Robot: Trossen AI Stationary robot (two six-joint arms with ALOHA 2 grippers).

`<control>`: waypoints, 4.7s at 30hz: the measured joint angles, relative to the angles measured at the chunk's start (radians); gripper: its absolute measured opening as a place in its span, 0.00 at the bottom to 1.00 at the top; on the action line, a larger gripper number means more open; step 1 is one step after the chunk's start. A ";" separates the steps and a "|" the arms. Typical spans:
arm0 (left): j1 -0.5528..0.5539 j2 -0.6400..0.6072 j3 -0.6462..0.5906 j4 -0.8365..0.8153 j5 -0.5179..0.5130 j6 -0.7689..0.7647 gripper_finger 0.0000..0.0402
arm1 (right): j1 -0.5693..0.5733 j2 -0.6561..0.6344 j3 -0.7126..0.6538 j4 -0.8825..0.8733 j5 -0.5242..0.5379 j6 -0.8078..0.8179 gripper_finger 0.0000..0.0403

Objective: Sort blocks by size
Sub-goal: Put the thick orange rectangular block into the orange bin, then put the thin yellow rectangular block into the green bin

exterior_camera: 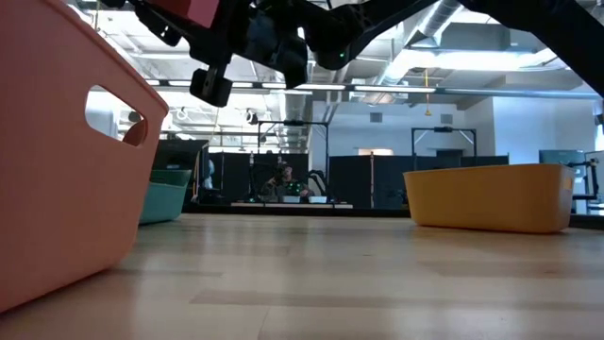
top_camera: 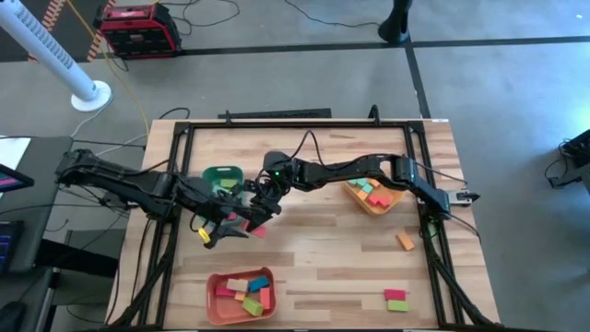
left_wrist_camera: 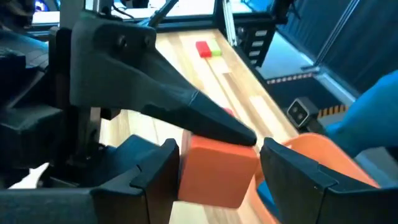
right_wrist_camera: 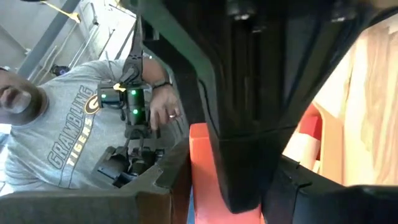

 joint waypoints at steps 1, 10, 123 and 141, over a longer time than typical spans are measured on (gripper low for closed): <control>-0.005 0.009 0.004 -0.002 -0.008 0.008 0.53 | 0.001 0.000 0.000 -0.001 -0.001 0.000 0.41; -0.030 0.030 0.039 -0.005 -0.107 0.063 0.44 | 0.000 0.000 0.000 0.002 0.000 0.001 0.41; -0.338 0.149 -0.054 0.130 -0.365 -0.625 0.44 | 1.123 -0.906 -1.048 -1.557 1.242 1.153 0.68; -0.339 0.149 -0.054 0.156 -0.365 -0.712 0.44 | 1.100 -0.907 -1.201 -1.337 1.301 1.135 0.64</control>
